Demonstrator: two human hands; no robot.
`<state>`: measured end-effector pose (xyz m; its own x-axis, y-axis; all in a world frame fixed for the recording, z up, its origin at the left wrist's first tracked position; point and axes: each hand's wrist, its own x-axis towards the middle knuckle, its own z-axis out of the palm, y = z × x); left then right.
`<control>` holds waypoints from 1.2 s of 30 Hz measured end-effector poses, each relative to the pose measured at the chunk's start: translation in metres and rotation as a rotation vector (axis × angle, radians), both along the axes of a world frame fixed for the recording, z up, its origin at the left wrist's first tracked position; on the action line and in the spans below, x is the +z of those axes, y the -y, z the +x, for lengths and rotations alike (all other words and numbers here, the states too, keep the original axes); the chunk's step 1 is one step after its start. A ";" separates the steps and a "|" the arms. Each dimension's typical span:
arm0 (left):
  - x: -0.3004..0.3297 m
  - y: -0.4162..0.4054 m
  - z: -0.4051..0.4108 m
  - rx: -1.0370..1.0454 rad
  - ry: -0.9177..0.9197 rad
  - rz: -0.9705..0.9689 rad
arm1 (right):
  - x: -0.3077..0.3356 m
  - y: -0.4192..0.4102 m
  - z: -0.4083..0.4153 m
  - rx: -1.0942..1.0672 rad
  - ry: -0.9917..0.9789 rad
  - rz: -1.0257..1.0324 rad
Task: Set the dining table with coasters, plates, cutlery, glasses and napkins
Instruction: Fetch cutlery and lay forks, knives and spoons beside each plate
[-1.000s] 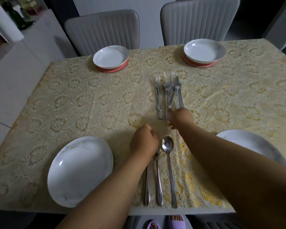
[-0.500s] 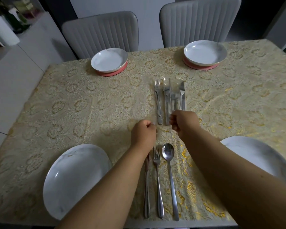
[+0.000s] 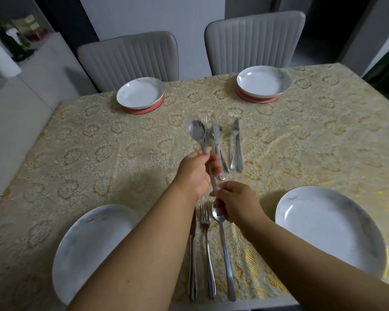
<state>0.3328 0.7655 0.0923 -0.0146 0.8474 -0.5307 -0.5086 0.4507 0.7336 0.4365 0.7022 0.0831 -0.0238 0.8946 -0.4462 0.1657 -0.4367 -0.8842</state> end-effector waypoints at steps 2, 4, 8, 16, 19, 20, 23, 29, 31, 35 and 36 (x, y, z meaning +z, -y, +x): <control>-0.005 -0.003 -0.001 0.046 -0.058 -0.031 | -0.008 -0.018 0.008 -0.015 0.177 0.077; -0.011 -0.005 -0.003 0.065 -0.086 -0.054 | -0.027 -0.054 0.022 -0.057 0.431 0.131; -0.018 -0.002 -0.005 0.055 -0.083 -0.113 | -0.058 -0.112 0.038 -0.053 0.747 0.043; -0.025 -0.004 -0.005 0.009 -0.132 -0.110 | -0.081 -0.138 0.031 -0.028 0.661 -0.167; -0.023 -0.006 -0.007 0.005 -0.185 -0.102 | -0.083 -0.139 0.040 -0.142 0.555 -0.136; -0.021 -0.008 -0.007 0.013 -0.214 -0.094 | -0.081 -0.136 0.042 -0.232 0.414 -0.129; -0.010 -0.013 -0.007 0.054 -0.299 -0.057 | -0.062 -0.108 0.048 -0.422 -0.137 -0.115; 0.028 -0.031 -0.010 0.142 -0.373 0.003 | -0.023 -0.047 0.048 -0.029 -0.443 0.048; 0.042 -0.037 -0.013 0.215 -0.308 0.060 | -0.025 -0.037 0.048 0.066 -0.489 0.034; 0.065 -0.038 -0.013 0.310 -0.260 0.200 | -0.032 -0.022 0.039 0.047 -0.720 -0.030; 0.070 -0.036 -0.012 0.314 -0.271 0.235 | -0.032 -0.020 0.036 0.004 -0.812 -0.054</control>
